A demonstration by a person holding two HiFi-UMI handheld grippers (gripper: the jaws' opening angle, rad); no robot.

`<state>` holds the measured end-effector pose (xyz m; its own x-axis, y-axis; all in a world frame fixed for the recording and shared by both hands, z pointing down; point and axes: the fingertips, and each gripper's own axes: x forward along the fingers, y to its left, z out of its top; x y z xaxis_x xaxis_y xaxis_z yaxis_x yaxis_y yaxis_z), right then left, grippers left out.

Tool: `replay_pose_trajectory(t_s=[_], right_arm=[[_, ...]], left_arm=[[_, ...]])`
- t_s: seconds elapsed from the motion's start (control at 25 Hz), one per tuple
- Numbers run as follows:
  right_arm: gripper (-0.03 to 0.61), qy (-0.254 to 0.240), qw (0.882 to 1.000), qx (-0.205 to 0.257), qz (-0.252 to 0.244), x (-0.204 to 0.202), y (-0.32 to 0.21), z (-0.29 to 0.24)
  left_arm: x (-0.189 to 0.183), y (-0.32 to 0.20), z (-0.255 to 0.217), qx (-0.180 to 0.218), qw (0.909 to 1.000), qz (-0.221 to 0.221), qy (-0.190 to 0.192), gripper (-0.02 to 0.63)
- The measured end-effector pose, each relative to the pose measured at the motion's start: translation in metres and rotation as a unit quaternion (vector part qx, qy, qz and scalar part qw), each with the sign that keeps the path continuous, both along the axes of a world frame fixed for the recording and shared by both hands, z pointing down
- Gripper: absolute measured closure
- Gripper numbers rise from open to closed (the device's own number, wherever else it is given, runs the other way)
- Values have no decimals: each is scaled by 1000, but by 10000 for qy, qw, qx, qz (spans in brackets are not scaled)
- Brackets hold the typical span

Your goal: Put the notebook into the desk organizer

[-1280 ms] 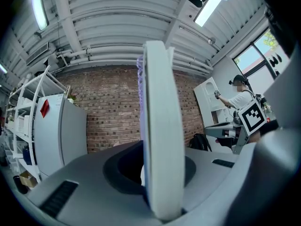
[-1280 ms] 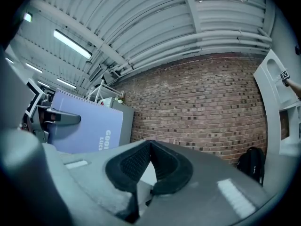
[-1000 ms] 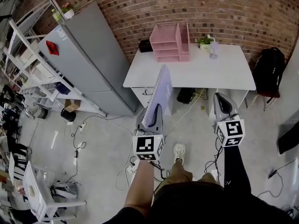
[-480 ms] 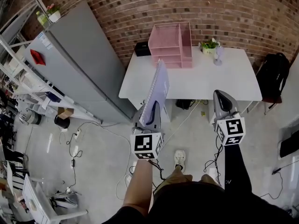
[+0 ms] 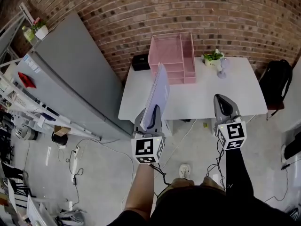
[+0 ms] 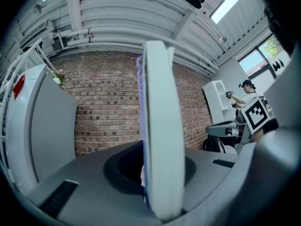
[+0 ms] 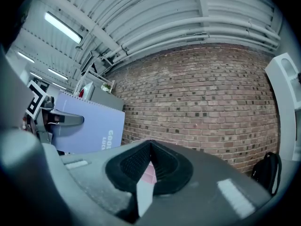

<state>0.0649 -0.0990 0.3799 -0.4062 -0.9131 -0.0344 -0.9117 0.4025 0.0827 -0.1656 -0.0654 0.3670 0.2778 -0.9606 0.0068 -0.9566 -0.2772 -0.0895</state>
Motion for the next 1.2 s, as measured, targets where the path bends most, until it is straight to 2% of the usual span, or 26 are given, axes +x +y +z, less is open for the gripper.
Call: replay_pose_trajectory(t_s=[0.32, 0.72, 0.96, 1.2], right_arm=[[578, -37, 9998, 115, 175, -8, -58, -7], [578, -192, 9995, 63, 230, -8, -98, -2], [578, -227, 9996, -9, 175, -6, -127, 6], [578, -257, 9997, -22, 13, -12, -179, 6]], left_arm=[[-10, -62, -9, 147, 9998, 160, 40, 568], [-10, -103, -10, 151, 9996, 227, 23, 568], [-12, -127, -9, 150, 9998, 147, -10, 568], [-18, -173, -12, 152, 9999, -10, -79, 568]])
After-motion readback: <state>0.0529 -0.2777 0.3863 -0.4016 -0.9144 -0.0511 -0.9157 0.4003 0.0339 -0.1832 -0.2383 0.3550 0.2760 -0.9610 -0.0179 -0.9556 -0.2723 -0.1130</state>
